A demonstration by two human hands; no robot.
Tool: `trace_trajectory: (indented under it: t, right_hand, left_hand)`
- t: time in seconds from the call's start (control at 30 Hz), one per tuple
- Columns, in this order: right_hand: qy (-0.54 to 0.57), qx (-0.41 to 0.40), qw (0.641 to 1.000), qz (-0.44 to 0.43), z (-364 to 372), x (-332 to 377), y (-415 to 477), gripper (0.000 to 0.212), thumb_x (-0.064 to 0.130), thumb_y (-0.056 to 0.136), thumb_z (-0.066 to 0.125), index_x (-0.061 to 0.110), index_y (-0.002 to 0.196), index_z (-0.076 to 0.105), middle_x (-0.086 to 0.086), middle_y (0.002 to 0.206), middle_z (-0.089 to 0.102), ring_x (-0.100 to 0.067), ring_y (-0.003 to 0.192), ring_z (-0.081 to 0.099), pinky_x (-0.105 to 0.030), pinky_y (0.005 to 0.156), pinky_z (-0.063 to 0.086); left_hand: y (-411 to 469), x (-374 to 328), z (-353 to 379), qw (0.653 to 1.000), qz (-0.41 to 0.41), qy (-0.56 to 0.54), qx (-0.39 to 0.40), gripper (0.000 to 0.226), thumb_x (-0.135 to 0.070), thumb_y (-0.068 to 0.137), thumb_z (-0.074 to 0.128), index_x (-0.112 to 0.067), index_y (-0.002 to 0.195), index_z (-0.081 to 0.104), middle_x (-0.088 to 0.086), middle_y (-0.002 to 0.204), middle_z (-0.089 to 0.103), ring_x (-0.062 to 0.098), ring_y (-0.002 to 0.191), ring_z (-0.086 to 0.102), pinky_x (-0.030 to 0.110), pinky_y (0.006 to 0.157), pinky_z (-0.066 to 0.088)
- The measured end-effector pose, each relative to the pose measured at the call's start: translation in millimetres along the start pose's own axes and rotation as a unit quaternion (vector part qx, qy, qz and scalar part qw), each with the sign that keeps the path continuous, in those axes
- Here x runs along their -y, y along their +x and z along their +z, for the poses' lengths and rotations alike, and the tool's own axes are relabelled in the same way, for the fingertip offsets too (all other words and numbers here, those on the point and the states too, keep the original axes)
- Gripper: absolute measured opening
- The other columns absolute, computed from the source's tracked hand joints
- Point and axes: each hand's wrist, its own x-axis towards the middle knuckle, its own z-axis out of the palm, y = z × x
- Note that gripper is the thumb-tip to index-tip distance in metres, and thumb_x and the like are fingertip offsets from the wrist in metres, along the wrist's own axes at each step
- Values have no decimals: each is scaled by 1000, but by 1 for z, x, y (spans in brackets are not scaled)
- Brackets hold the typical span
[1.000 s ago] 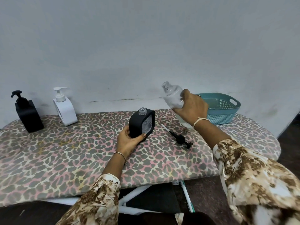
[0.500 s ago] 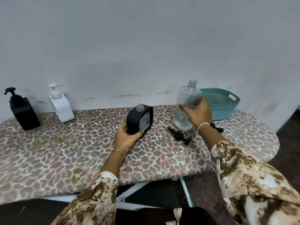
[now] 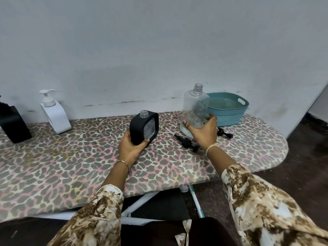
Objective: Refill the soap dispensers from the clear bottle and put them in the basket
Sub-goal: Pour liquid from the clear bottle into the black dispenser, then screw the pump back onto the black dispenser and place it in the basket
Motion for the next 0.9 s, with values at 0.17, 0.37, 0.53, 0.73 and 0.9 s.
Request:
trace_trajectory:
  t: [0.17, 0.37, 0.53, 0.73, 0.9]
  right_hand:
    - [-10, 32, 998, 56, 6, -28, -32, 102, 62, 77, 67, 8, 148, 19, -11, 152, 31, -30, 139, 32, -46, 115, 28]
    - [-120, 59, 991, -17, 11, -35, -37, 50, 49, 68, 80, 28, 101, 50, 5, 101, 65, -20, 102, 59, -43, 95, 45]
    - [34, 57, 997, -37, 5, -23, -44, 34, 29, 70, 82, 30, 92, 56, 7, 91, 66, -18, 89, 64, -38, 82, 55]
    - [245, 109, 962, -42, -7, 37, -37, 33, 7, 73, 81, 23, 97, 65, 1, 104, 67, -19, 102, 64, -34, 89, 56]
    - [259, 126, 950, -117, -28, 89, -24, 28, 1, 75, 78, 9, 100, 66, -15, 106, 64, -19, 89, 67, -26, 74, 59]
  left_hand:
    - [2, 5, 0, 1000, -2, -4, -14, 64, -11, 72, 82, -11, 127, 50, 6, 125, 60, 18, 109, 61, 22, 86, 50]
    - [0, 8, 1, 999, -8, 9, -31, 73, -15, 71, 84, -12, 128, 39, 9, 128, 56, 12, 97, 64, 25, 82, 55]
    - [-1, 7, 1, 999, -19, 8, -31, 63, -15, 72, 82, -20, 114, 35, 11, 125, 57, 27, 105, 63, 28, 74, 58]
    - [0, 9, 0, 999, -34, -1, -24, 58, -17, 74, 81, -23, 109, 35, 11, 118, 60, 35, 91, 69, 28, 56, 57]
    - [-1, 9, -1, 999, -28, -5, -27, 60, -18, 72, 83, -22, 109, 36, 8, 115, 60, 32, 96, 67, 38, 69, 61]
